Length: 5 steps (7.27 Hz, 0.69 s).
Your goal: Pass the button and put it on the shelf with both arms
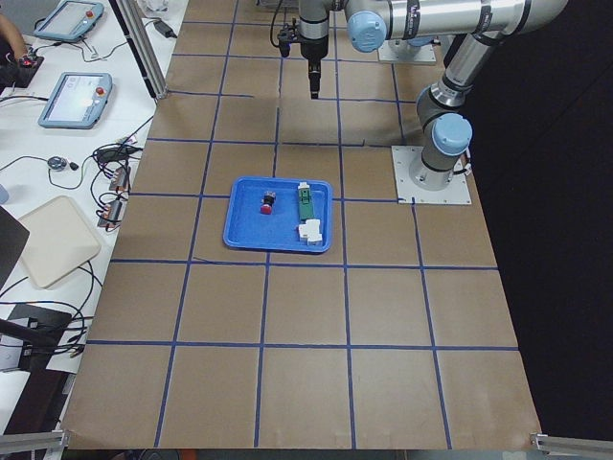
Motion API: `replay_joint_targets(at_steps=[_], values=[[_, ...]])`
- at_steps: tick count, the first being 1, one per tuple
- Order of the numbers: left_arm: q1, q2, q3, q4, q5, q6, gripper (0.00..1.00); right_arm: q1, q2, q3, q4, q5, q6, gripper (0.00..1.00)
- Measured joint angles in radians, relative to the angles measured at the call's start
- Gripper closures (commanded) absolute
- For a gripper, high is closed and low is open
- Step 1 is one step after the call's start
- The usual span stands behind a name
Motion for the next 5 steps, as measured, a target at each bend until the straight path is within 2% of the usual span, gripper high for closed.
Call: replay_joint_targets(at_steps=[5], values=[[0.016,-0.011,-0.009,0.013,0.005,-0.003,0.00,0.001,-0.040,-0.043,0.050,-0.008,-0.030,0.00]])
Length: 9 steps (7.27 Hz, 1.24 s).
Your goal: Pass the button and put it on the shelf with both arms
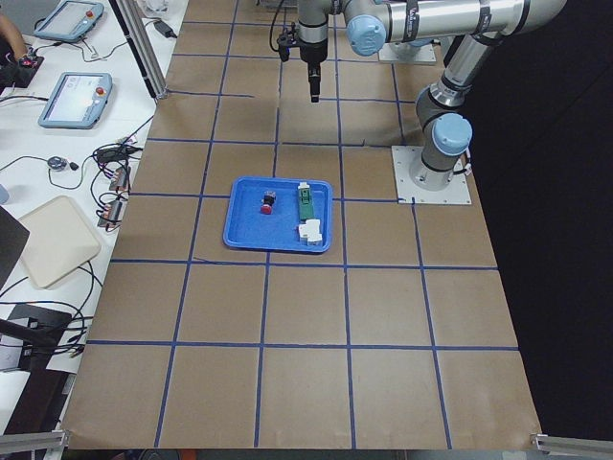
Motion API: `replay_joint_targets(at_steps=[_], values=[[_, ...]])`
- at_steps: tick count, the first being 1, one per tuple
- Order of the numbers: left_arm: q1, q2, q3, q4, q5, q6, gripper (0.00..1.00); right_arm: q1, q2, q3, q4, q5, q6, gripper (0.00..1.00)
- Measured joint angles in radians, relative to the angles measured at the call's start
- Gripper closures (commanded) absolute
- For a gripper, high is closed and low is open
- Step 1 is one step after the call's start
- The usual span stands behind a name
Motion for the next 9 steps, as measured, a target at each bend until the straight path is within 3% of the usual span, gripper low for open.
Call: replay_joint_targets(at_steps=[3,6,9], values=[[0.047,-0.006,0.000,0.032,-0.009,-0.013,0.00,0.004,-0.027,-0.004,0.017,0.087,-0.127,0.00],[0.067,-0.016,-0.005,0.045,-0.010,-0.014,0.00,0.003,-0.035,0.006,0.020,0.098,-0.144,0.00],[0.268,-0.029,0.001,0.076,-0.012,-0.023,0.00,0.003,-0.037,0.009,0.022,0.075,-0.166,0.00]])
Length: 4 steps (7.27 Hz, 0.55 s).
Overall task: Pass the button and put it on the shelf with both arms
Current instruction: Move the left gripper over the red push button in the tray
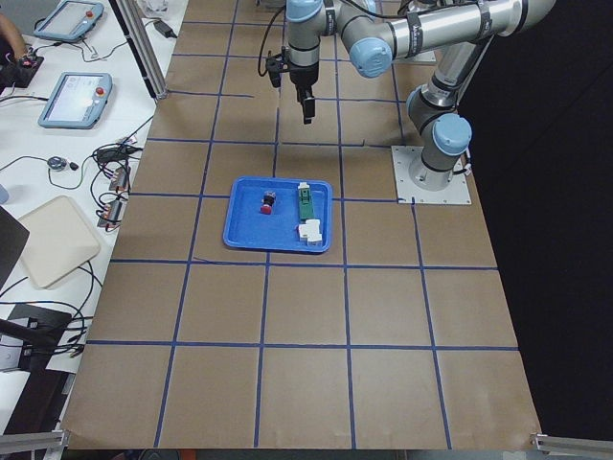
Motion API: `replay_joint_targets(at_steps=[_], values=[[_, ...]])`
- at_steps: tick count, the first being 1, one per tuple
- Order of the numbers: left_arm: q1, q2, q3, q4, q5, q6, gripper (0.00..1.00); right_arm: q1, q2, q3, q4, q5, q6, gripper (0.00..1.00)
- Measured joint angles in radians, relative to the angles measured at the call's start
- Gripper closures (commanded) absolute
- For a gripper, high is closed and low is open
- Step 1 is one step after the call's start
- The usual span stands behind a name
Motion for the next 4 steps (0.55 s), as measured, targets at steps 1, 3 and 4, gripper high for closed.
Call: replay_joint_targets(at_steps=[1,3,4], values=[[0.077,-0.024,-0.010,0.048,-0.001,-0.035,0.00,0.001,-0.005,0.000,0.002,-0.027,-0.004,0.00],[0.166,-0.099,0.000,0.172,-0.004,-0.153,0.00,0.003,-0.016,0.003,0.003,-0.074,-0.009,0.00],[0.198,-0.141,0.010,0.213,-0.009,-0.232,0.00,0.003,-0.018,0.006,0.004,-0.079,-0.010,0.00]])
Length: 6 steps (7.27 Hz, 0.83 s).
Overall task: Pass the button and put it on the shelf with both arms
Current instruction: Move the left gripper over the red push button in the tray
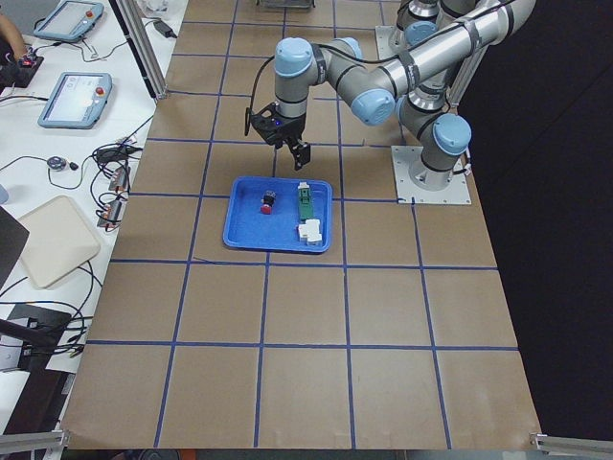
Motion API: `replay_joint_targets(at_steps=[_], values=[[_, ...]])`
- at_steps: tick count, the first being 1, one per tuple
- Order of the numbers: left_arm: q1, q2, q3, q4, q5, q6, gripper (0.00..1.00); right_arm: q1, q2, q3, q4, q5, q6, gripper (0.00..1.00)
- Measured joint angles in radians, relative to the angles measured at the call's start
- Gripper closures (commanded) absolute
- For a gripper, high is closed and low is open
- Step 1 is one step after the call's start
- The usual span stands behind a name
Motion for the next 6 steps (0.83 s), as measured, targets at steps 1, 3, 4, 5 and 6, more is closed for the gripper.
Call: replay_joint_targets(at_steps=[1,3,4,5,6], values=[[0.032,-0.046,0.011,0.019,-0.018,-0.071,0.00,0.000,-0.001,0.002,-0.001,-0.002,0.000,0.00],[0.087,-0.156,0.070,0.031,-0.104,-0.184,0.00,0.000,-0.001,0.011,-0.011,-0.003,0.001,0.00],[0.096,-0.213,0.107,0.031,-0.167,-0.252,0.00,0.000,-0.002,0.014,-0.014,-0.003,0.001,0.00],[0.100,-0.263,0.128,0.032,-0.219,-0.306,0.00,0.001,-0.002,0.016,-0.016,-0.002,0.002,0.00],[0.102,-0.306,0.136,0.032,-0.248,-0.350,0.00,0.001,-0.002,0.018,-0.017,-0.002,0.003,0.00]])
